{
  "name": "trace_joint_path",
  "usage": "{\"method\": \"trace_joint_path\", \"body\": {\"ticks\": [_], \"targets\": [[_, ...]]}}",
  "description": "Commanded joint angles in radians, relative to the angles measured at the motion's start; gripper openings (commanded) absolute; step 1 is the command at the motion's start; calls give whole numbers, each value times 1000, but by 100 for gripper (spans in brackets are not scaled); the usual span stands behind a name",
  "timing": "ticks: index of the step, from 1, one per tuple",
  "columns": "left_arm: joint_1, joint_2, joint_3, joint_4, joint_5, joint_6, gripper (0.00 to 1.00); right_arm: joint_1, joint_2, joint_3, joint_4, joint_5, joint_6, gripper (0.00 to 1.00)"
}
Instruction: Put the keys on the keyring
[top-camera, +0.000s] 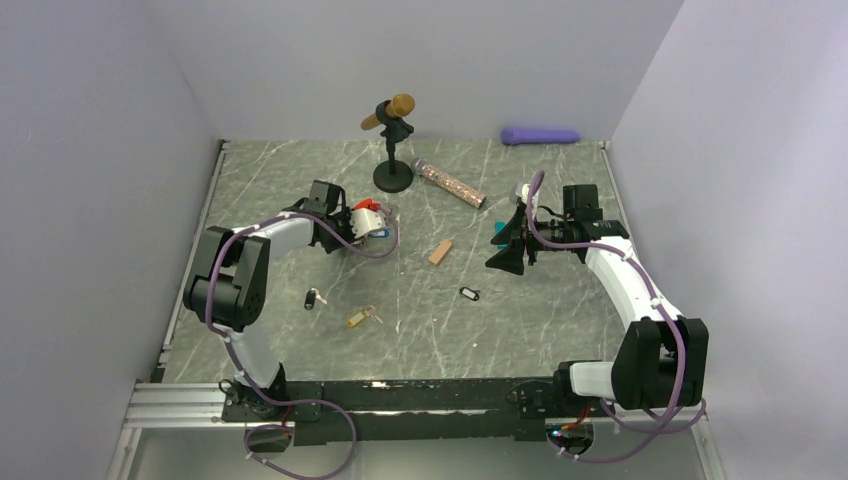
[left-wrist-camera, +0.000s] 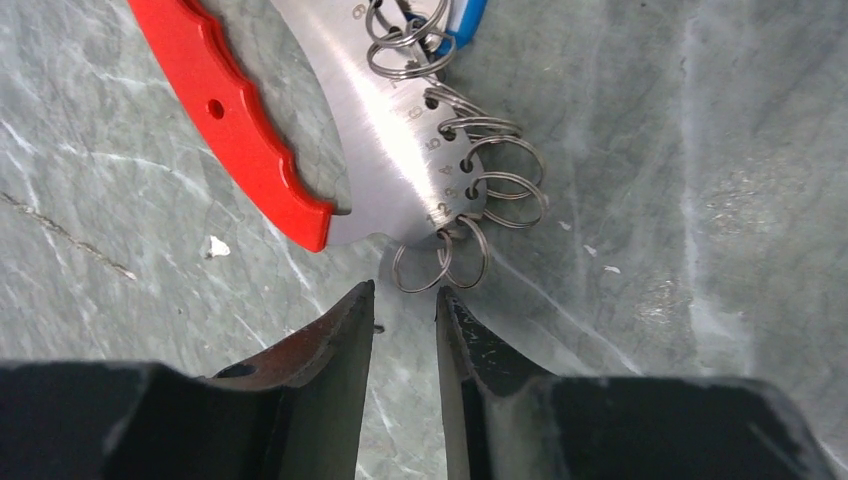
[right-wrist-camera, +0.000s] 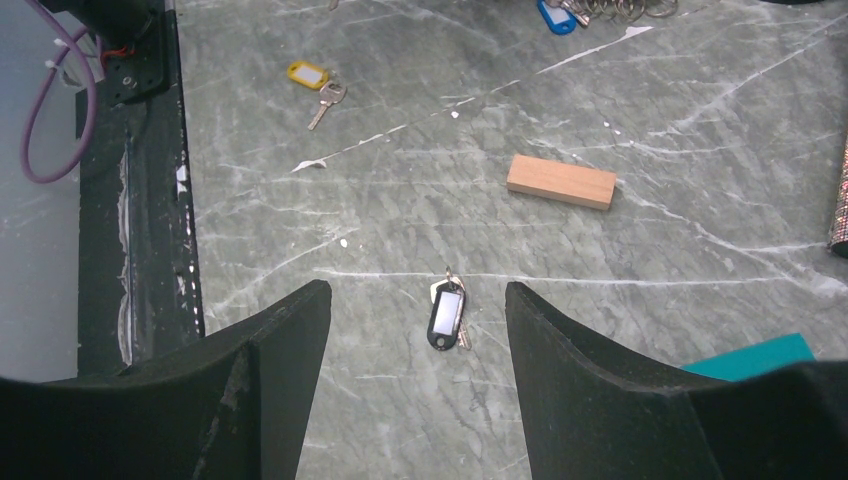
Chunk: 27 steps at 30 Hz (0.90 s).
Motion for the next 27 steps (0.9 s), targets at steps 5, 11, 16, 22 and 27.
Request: {"method": "trace_joint_path", "body": {"ticks": [5,11,16,22,27], "targets": [[-4,-12,-15,44,-37,30,38,-5,-14,36,-8,-51,-27,69],[-9,-4,2,34,-16,28,37,-5,-14,37,-10,-50,-28,69],[-26,13,15,31,-15,34,36,-5,-14,37,-10,-49,-28,69],[-42,24,12,44,-27,47,34,-4,-12,39,-13,-50,-31,69],[-45,24,12,38,-36,51,20,-5,-13,39,-13,-51,-30,69]]}}
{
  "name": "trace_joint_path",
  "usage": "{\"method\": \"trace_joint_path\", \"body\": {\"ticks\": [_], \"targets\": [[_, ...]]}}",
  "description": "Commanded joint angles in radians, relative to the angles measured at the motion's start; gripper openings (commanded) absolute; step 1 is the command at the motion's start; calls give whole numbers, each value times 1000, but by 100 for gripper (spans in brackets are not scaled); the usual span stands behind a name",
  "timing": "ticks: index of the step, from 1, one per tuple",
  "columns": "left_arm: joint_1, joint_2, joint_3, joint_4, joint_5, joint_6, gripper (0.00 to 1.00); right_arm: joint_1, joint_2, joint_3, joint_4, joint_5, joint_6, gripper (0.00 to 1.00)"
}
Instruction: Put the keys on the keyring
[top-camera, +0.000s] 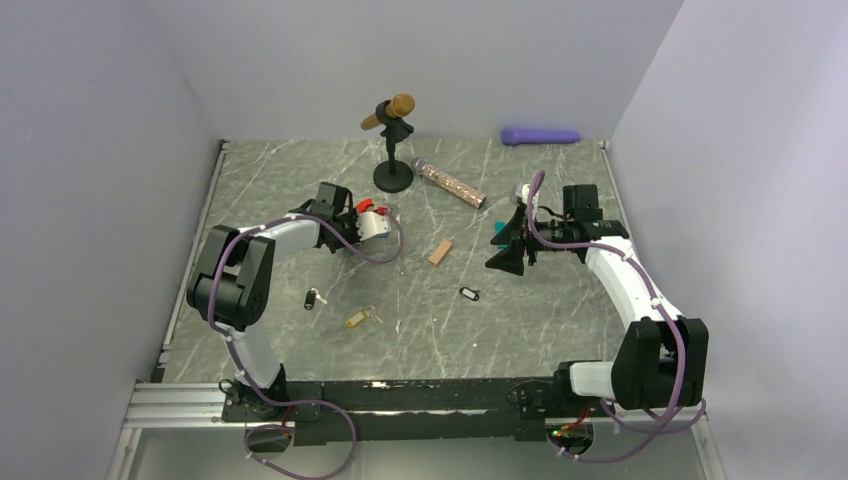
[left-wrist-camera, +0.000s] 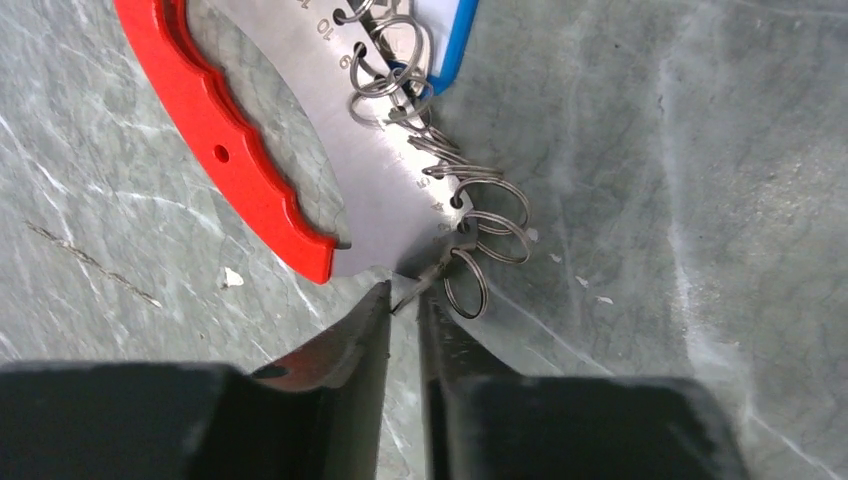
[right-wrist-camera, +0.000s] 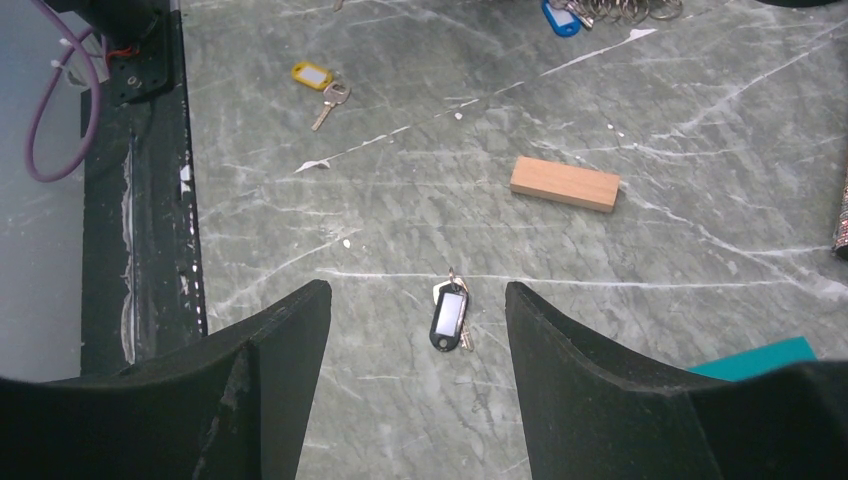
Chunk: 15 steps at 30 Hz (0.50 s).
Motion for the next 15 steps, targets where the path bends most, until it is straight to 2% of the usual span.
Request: {"method": "trace_joint_path", "body": {"ticks": [1,2,3,8,15], "targets": [[-7,15,20,-10,-1,19,11,-4,-12,38,-6,-45,-23,69],[-8,17,24,-15,-1,18,1,-5,-13,38,-7,-44,-23,69],[-9,16,22,-15,0,17,0,-5,-13,37,-8,-44,-23,69],[-13,-30,-5,-16,55,8,0,-4,-15,40,-8,-45,-24,69],[-13,-202,-18,-73,143,-67,0,-5,-16,41,-21,-55,-35,69]]}}
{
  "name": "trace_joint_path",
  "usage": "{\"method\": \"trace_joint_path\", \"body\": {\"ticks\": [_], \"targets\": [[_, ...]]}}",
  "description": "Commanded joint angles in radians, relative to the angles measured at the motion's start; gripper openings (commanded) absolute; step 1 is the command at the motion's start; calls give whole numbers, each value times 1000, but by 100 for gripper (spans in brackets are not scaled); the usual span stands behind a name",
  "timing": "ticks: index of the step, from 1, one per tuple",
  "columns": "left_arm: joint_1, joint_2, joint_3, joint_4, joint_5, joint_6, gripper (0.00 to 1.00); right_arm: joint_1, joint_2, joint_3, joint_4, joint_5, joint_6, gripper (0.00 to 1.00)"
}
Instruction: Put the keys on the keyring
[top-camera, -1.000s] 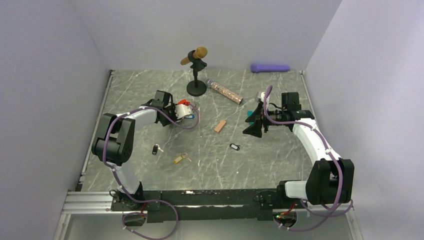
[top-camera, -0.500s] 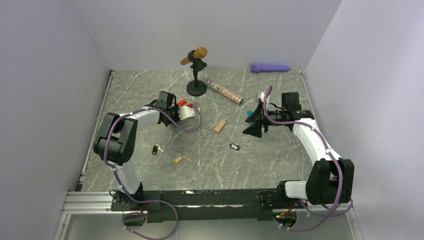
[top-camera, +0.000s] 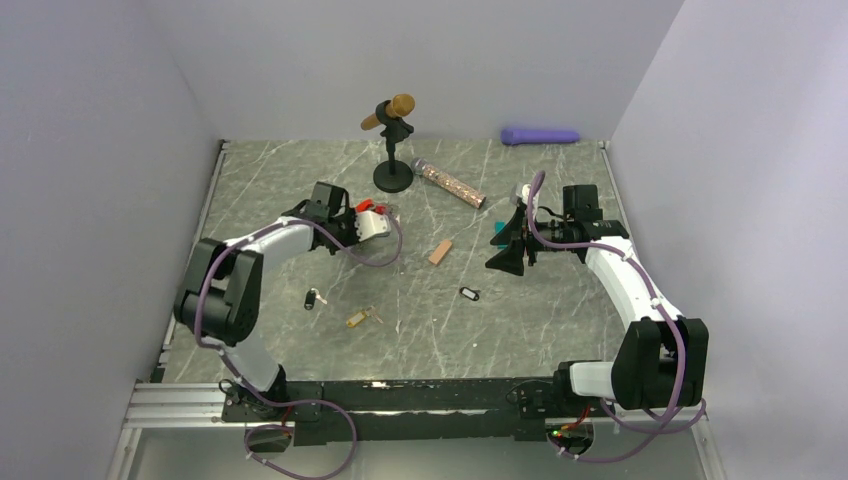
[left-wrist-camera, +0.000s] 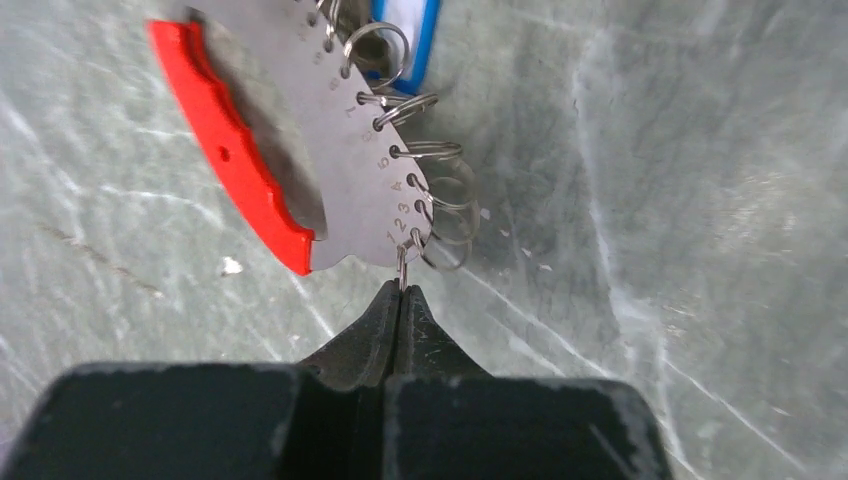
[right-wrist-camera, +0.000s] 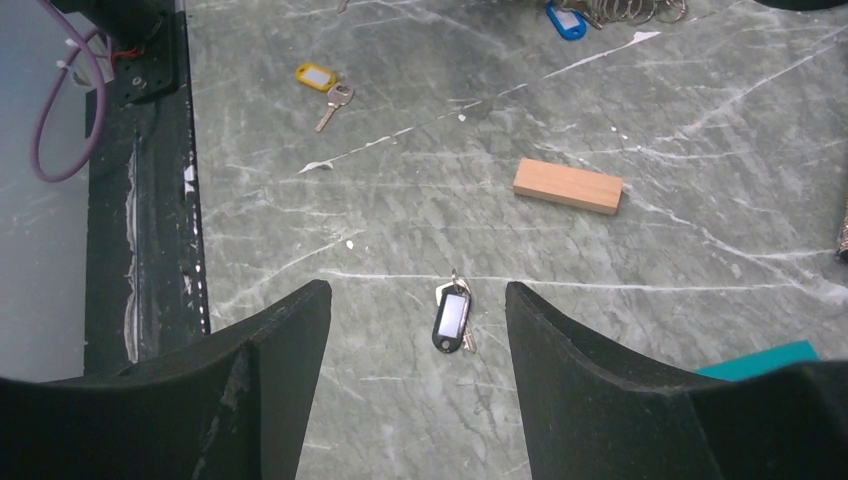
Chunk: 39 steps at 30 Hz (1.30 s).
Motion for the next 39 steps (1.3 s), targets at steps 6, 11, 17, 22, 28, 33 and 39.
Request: {"method": "trace_joint_path", "body": {"ticks": [6,11,17,22,28,33,39], "targets": [[-11,-317,27,-143,195,-182,0,4,4,81,-263,-162,-315,69],[-22,-523,-50,-65,321,-269,0,71,42,206,-476,-163,-588,70],[-77,-752,-96,21,390,-323,0,253,86,429,-439,-33,-466,70],[-110,-880,-70,15,478,-353,0,427,68,521,-262,13,-270,72],[-156,-973,-114,106,617,-516,0,542,84,623,-216,-8,-142,68],[-210,-1005,-190,244,642,-681,0,587,78,665,-260,-8,-129,64],[-275,-956,-183,281,606,-803,0,620,100,733,-334,25,-130,57]]}}
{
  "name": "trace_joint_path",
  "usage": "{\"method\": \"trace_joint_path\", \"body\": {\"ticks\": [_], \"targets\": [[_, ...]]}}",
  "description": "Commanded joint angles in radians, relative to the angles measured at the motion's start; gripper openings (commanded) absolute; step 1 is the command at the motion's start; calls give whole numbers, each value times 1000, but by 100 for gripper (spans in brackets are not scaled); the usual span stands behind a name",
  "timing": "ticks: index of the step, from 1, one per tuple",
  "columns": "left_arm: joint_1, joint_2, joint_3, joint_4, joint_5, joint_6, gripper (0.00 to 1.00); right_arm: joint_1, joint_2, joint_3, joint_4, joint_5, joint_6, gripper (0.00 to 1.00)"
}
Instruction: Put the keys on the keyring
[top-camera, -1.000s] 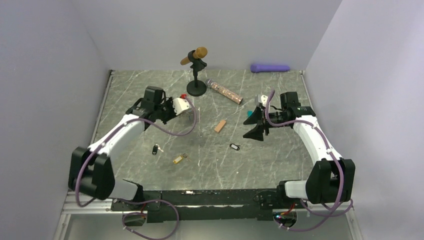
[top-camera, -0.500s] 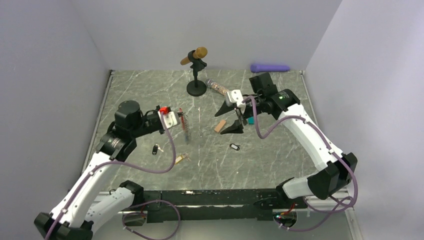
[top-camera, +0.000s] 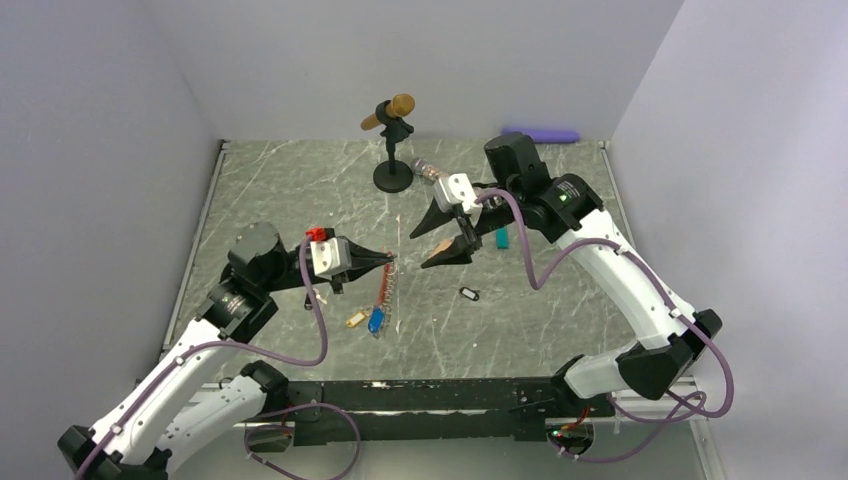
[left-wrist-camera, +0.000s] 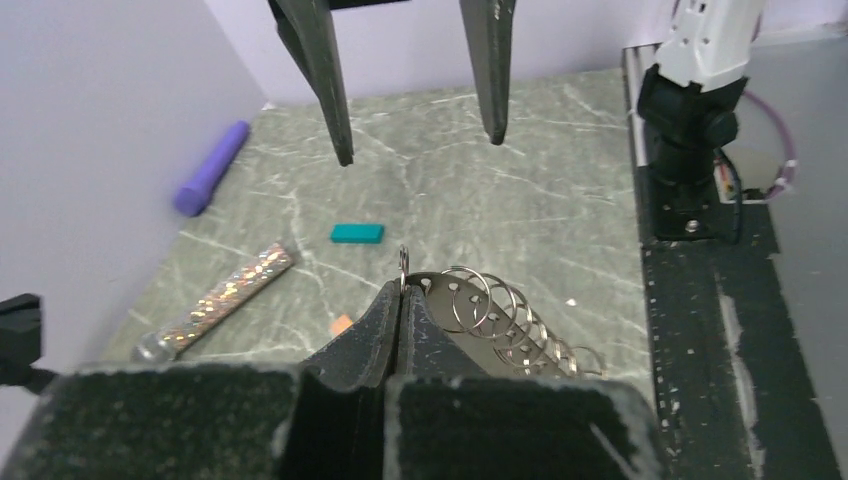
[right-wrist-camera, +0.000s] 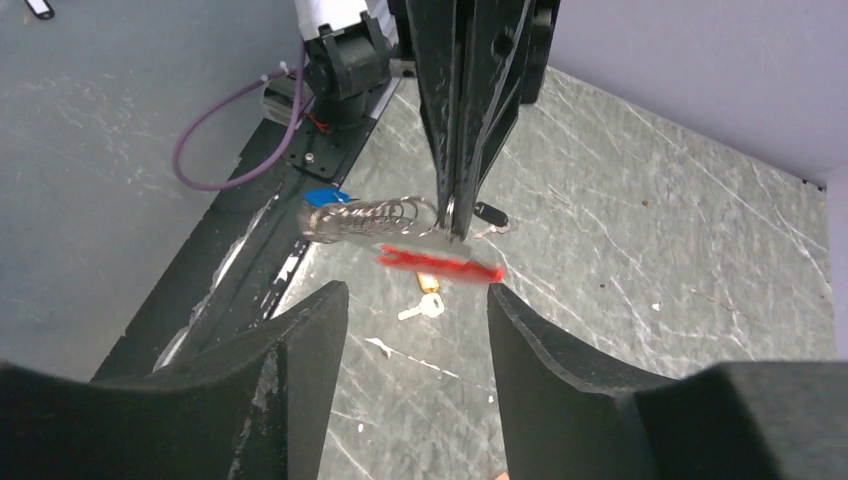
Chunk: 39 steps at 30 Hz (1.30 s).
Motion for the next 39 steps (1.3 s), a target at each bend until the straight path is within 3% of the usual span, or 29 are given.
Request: {"method": "trace_joint_path", "body": {"ticks": [1,10,39], "targets": [[-40,34,24,97,9,-134,0,20,10,71,-45,5,28,54],[-88,52,1,139,-25,-216,0,41,25,11,-45,-1,25,44],[-137,67,-20,138,-120,-219,0,57,71,-15,-11,17,49,22]]}}
